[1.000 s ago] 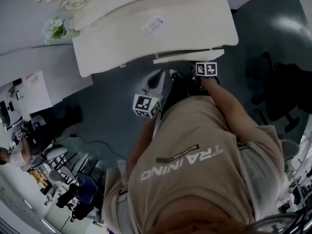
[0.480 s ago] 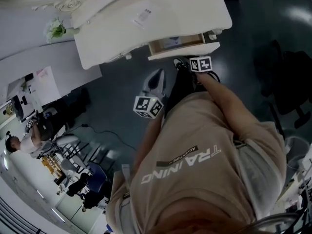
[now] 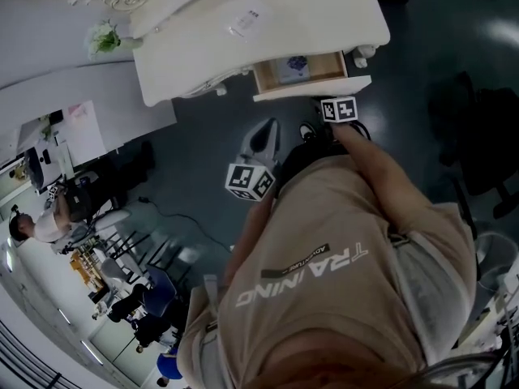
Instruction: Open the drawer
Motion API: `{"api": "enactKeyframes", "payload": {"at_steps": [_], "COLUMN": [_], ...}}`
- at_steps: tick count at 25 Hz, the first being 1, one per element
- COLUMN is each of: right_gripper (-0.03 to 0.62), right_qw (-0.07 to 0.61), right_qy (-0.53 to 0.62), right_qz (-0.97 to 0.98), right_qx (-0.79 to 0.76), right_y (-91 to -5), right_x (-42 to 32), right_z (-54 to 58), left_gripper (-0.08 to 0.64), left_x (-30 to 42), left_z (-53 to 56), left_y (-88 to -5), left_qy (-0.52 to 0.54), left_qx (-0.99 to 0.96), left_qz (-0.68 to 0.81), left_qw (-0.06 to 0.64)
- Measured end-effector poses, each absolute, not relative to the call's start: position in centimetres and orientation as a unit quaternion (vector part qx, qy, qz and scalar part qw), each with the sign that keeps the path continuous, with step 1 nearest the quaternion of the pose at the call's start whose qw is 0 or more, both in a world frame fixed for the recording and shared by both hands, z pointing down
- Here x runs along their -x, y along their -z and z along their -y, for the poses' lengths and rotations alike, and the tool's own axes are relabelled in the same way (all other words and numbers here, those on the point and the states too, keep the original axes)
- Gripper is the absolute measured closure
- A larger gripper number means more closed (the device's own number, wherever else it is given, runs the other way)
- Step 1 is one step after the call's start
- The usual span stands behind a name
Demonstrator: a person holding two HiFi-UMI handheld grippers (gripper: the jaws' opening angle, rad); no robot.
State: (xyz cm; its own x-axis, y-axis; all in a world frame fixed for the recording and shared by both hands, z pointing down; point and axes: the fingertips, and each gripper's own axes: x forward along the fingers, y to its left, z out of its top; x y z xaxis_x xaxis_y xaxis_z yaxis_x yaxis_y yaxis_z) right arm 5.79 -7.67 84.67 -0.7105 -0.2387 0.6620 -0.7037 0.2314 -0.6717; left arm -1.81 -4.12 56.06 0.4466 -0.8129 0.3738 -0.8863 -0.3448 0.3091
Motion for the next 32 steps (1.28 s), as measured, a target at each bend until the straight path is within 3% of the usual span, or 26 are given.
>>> {"api": "enactKeyframes", "payload": {"at_steps": [30,31,32], "right_gripper": [0.46,0.464,0.517], "right_qw": [0.23,0.239,0.249], "right_qy": [-0.52,-0.523,-0.524], "right_qz": [0.742,0.739,0.735], "right_qx": [-0.354,-0.352,-0.351], "right_y": [-84.3,-84.5,-84.7], "right_x": [-5.9,-6.1,-6.5], "right_z": [-0.8,-1.2,-1.6], "left_gripper": [0.554,0.554,0.554], "left_x": [6.8,6.5,6.2], "left_z": [-5.7,-5.7,-5.8], "left_y": [-56.3,-56.4,-56.4], "left_qy": [-0.061,-0.064,-0.067], "left_qx": [-0.852,-0.849,-0.845], "left_qz": [0.465,0.469,0.473], "left_qw": [0.233,0.236,0.239]}}
